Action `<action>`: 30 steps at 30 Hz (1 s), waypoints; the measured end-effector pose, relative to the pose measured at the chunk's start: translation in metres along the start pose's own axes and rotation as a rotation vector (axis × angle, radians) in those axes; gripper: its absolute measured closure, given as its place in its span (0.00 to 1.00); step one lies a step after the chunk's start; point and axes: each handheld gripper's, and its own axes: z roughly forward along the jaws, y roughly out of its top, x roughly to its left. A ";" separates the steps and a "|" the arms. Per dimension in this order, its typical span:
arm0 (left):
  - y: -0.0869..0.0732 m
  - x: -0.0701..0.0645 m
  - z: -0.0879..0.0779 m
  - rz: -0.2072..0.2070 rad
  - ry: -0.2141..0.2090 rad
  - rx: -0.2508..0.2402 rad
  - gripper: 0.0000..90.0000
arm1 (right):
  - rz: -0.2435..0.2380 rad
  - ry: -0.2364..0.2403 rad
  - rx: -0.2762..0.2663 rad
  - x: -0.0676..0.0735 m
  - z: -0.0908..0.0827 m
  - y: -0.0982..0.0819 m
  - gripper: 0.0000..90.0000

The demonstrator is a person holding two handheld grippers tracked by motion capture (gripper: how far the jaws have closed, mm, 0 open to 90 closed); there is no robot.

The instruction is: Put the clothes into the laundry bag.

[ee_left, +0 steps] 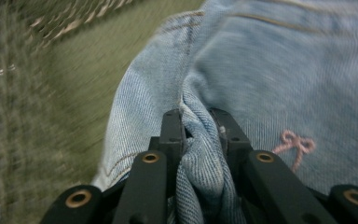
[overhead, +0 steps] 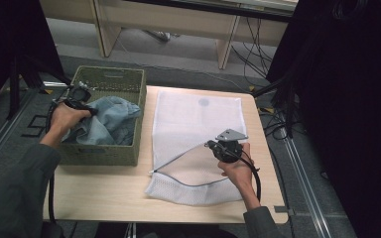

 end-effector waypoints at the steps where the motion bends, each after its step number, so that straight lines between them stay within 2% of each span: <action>1: -0.002 0.002 0.007 -0.021 -0.022 0.021 0.82 | 0.000 0.000 0.000 0.000 0.000 0.000 1.00; 2: -0.003 0.004 0.013 -0.043 -0.059 0.035 0.77 | 0.001 0.001 -0.001 0.000 0.000 0.000 1.00; 3: -0.004 0.006 0.015 -0.046 -0.079 0.038 0.77 | 0.001 0.001 -0.001 0.000 0.000 0.000 1.00; 4: -0.005 0.006 0.015 -0.047 -0.093 0.039 0.67 | 0.002 0.000 -0.006 0.000 0.000 0.000 1.00; 5: -0.005 0.006 0.014 -0.063 -0.112 0.021 0.67 | 0.002 0.000 -0.006 0.000 0.000 0.000 1.00; 6: -0.004 0.007 0.007 -0.051 -0.111 0.014 0.59 | 0.006 -0.001 -0.005 -0.001 0.000 0.000 1.00; 7: -0.002 0.007 0.001 -0.052 -0.104 -0.005 0.53 | -0.002 0.006 0.005 -0.002 -0.001 0.000 1.00; 9: 0.003 0.007 -0.017 -0.081 -0.097 -0.081 0.44 | 0.006 -0.001 -0.005 -0.001 0.001 -0.001 1.00; 10: 0.005 0.006 -0.029 -0.089 -0.113 -0.130 0.40 | 0.026 0.008 0.012 0.001 -0.001 -0.001 1.00; 11: 0.006 0.006 -0.034 -0.088 -0.133 -0.143 0.39 | 0.004 0.000 -0.004 -0.001 0.001 -0.001 1.00; 12: 0.008 0.004 -0.044 -0.085 -0.164 -0.164 0.39 | 0.004 0.000 -0.004 -0.001 0.001 -0.001 1.00; 13: 0.009 0.000 -0.052 -0.071 -0.187 -0.180 0.36 | 0.004 -0.002 -0.005 -0.001 0.001 -0.001 1.00; 14: 0.009 -0.008 -0.058 -0.047 -0.213 -0.171 0.35 | 0.004 -0.002 -0.005 -0.001 0.000 -0.001 1.00; 15: 0.009 -0.012 -0.060 0.018 -0.227 -0.108 0.32 | 0.002 -0.001 -0.006 0.000 0.000 -0.001 1.00; 16: 0.008 -0.018 -0.057 0.049 -0.200 -0.079 0.28 | 0.002 0.002 -0.001 0.000 0.000 0.000 1.00; 17: 0.007 -0.023 -0.049 0.066 -0.176 -0.073 0.27 | 0.001 0.003 0.000 0.000 0.001 0.000 1.00; 19: 0.008 -0.028 -0.032 0.052 -0.179 -0.015 0.23 | 0.000 0.007 0.014 0.001 0.001 0.000 1.00; 21: 0.012 -0.033 -0.015 0.052 -0.153 0.039 0.22 | -0.004 0.006 0.009 0.002 0.001 0.000 1.00; 23: 0.015 -0.038 0.002 0.021 -0.192 0.084 0.16 | -0.002 0.008 0.007 0.002 0.002 0.000 1.00; 24: 0.017 -0.039 0.007 0.012 -0.204 0.089 0.16 | -0.003 0.003 0.001 0.002 0.002 0.000 1.00; 25: 0.019 -0.041 0.012 -0.017 -0.222 0.087 0.16 | 0.005 0.004 0.006 0.002 0.002 0.000 1.00; 26: 0.021 -0.042 0.016 -0.039 -0.244 0.090 0.16 | -0.007 0.004 0.007 0.000 0.002 -0.001 1.00; 27: 0.023 -0.044 0.021 -0.087 -0.274 0.097 0.16 | -0.002 0.007 0.011 0.000 0.002 -0.001 1.00; 30: 0.026 -0.047 0.033 -0.075 -0.263 0.097 0.16 | 0.011 0.010 0.016 0.000 0.002 -0.002 1.00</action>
